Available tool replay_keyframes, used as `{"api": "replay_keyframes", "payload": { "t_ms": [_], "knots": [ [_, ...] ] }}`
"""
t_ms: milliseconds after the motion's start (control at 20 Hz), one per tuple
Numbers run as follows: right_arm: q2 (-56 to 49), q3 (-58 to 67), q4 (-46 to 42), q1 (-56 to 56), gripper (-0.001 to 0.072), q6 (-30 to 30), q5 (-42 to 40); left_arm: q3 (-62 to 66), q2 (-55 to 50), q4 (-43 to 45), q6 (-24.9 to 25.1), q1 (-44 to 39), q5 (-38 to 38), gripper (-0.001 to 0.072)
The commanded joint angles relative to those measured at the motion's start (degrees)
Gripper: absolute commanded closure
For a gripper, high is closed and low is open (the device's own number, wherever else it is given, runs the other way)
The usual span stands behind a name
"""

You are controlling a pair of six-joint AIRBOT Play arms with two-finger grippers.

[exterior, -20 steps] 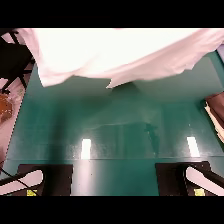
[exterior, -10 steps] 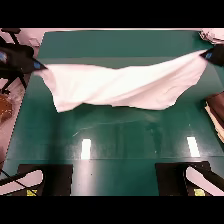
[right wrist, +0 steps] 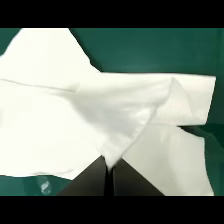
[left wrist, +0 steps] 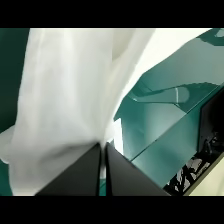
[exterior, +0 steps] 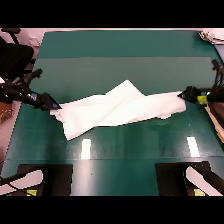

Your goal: Fold the shirts.

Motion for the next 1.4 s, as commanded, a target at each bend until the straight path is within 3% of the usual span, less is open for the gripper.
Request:
{"api": "replay_keyframes", "payload": {
  "t_ms": [0,250,300,350,400,450,500,550,600,950,1150,1350],
  "knots": [
    [0.2,-8.6,0.0,0.0,0.0697,-0.1,-3.4,-6.5,0.0,2.5,1.9,0.0,6.0,0.0685],
    [0.2,-13.1,0.1,0.0,0.0696,-0.1,-3.7,-8.2,0.0,2.3,3.2,0.0,6.0,0.0683],
    [0.2,-13.1,0.1,0.0,0.0696,-0.1,-3.5,-8.2,0.0,1.7,3.6,0.0,5.8,0.0645],
    [0.2,-12.9,0.1,0.0,0.0696,-0.1,-3.3,-8.2,0.0,0.7,4.3,0.0,5.8,0.0299],
    [0.2,-12.5,0.1,0.0,0.0694,-0.1,-3.3,-8.2,0.0,0.0,4.3,0.0,5.8,0.0188],
    [0.2,-12.0,0.1,0.0,0.0691,-0.1,-3.3,-8.0,0.1,0.1,4.7,0.0,6.0,0.0187],
    [0.2,-11.1,0.0,0.0,0.0627,-0.1,-3.3,-7.8,0.1,0.2,5.3,0.0,6.1,0.0185],
    [0.2,-10.0,0.0,0.0,0.0397,-0.1,-3.3,-7.5,0.1,0.4,6.3,0.0,6.1,0.0183],
    [0.2,-9.0,0.0,0.0,0.0271,-0.1,-3.3,-7.3,0.1,0.8,6.9,0.0,6.2,0.0124],
    [0.2,-4.6,0.0,0.0,0.0274,-0.1,-3.1,-7.1,0.1,0.8,12.6,0.0,10.8,0.0127],
    [0.2,-4.7,0.0,0.0,0.0275,-0.1,-3.1,-7.1,0.1,-5.0,17.2,0.0,9.6,0.0129],
    [0.2,-4.7,0.0,0.0,0.0276,-0.1,-3.1,-7.1,0.1,-4.2,19.3,0.0,7.9,0.0128]
  ]
}}
